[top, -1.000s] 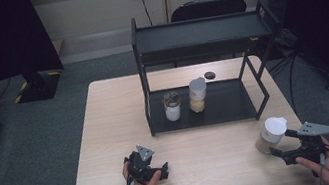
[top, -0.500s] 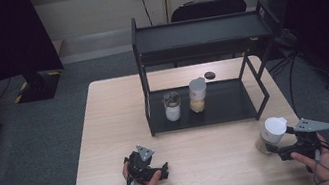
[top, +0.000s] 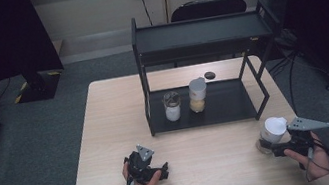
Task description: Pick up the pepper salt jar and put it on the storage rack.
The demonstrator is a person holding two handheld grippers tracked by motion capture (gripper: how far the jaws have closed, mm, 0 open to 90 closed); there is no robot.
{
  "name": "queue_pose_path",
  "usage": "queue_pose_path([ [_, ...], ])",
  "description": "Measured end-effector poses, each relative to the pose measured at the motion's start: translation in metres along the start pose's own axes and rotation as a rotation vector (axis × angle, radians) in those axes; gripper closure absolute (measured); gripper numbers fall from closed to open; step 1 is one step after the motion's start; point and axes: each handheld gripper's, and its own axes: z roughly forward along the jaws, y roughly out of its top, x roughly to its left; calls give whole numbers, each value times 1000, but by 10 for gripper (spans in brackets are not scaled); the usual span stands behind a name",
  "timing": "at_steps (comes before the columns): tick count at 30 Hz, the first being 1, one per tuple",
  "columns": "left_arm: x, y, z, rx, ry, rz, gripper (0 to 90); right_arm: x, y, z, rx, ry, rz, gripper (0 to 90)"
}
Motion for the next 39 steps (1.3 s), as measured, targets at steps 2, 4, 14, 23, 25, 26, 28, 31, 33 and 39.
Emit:
queue_pose_path([
  [2, 0, 0, 0, 0, 0, 0, 0, 1, -1, 2, -10, 1, -2, 143],
  [4, 0, 0, 0, 0, 0, 0, 0, 1, -1, 3, -14, 3, -10, 158],
  [14, 0, 0, 0, 0, 0, 0, 0, 1, -2, 4, -35, 3, -19, 224],
  [23, 0, 0, 0, 0, 0, 0, 0, 6, -4, 4, -60, 1, -16, 284],
  [25, 0, 0, 0, 0, 0, 0, 0, 6, -4, 4, -61, 0, -19, 287],
  [26, 0, 0, 0, 0, 0, 0, 0, 6, -4, 4, -62, -1, -21, 289],
  [28, 0, 0, 0, 0, 0, 0, 0, 7, -4, 4, -63, -3, -25, 290],
  [31, 0, 0, 0, 0, 0, 0, 0, 8, -3, 4, -61, -7, -26, 291],
  [33, 0, 0, 0, 0, 0, 0, 0, 9, -2, 5, -59, -7, -31, 294],
  [39, 0, 0, 0, 0, 0, 0, 0, 9, 5, 5, -64, 10, -28, 298],
])
